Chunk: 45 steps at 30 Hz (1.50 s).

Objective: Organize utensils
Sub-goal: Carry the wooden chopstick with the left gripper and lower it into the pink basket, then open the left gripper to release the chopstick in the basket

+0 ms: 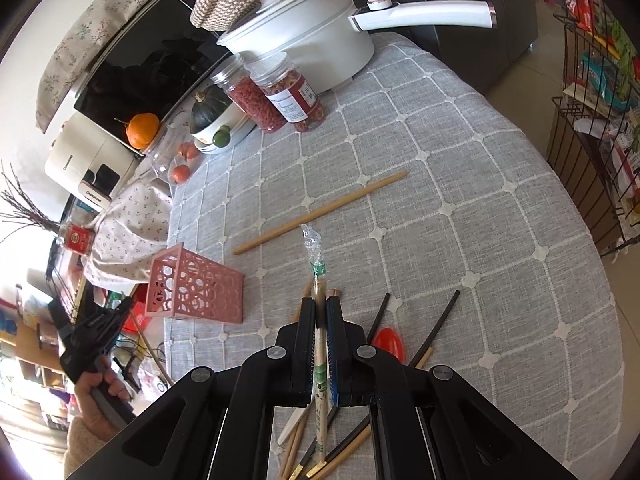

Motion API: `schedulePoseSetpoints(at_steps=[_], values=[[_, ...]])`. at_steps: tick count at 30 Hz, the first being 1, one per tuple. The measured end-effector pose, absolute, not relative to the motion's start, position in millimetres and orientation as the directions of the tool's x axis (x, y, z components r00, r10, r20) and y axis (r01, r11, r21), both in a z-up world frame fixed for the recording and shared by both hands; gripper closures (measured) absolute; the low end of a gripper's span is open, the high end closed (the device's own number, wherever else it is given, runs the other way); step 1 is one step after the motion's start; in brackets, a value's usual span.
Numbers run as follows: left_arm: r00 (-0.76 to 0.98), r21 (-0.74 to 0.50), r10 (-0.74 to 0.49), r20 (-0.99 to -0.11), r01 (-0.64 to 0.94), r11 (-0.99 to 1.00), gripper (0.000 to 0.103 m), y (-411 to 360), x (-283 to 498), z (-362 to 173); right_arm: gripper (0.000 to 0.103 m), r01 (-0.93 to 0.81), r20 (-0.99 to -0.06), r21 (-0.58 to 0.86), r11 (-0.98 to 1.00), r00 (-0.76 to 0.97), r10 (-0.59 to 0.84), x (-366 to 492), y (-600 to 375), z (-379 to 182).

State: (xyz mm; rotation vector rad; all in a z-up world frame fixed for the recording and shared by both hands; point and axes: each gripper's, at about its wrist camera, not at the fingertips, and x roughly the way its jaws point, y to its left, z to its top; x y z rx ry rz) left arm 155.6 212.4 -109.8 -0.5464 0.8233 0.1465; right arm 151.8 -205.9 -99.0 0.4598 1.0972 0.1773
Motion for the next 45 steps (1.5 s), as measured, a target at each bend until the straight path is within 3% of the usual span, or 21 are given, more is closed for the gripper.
schedulePoseSetpoints(at_steps=[3, 11, 16, 19, 29, 45], values=[[0.744, -0.41, -0.083, -0.663, -0.268, 0.872, 0.098, 202, 142, -73, 0.097, 0.068, -0.806, 0.444, 0.894, 0.467, 0.365, 148, -203, -92], [0.92, -0.393, -0.088, -0.383, -0.076, 0.916, 0.097, 169, 96, 30, 0.097, 0.054, -0.787, 0.459, 0.887, 0.487, 0.378, 142, -203, -82], [0.976, -0.398, -0.051, -0.212, -0.038, 0.917, 0.097, 153, 82, 47, 0.097, 0.058, -0.778, 0.465, 0.884, 0.504, 0.376, 139, -208, -77], [0.985, -0.399, -0.037, -0.166, -0.033, 0.917, 0.097, 141, 89, 42, 0.097, 0.052, -0.769, 0.463, 0.885, 0.52, 0.372, 138, -208, -72], [0.987, -0.29, 0.024, -0.158, -0.069, 0.955, 0.097, 93, 123, 7, 0.097, 0.022, -0.761, 0.452, 0.892, 0.532, 0.372, 138, -200, -67], [0.924, -0.349, -0.033, -0.382, -0.112, 0.93, 0.097, 88, 170, -47, 0.097, 0.004, -0.754, 0.461, 0.887, 0.529, 0.39, 142, -189, -68]])
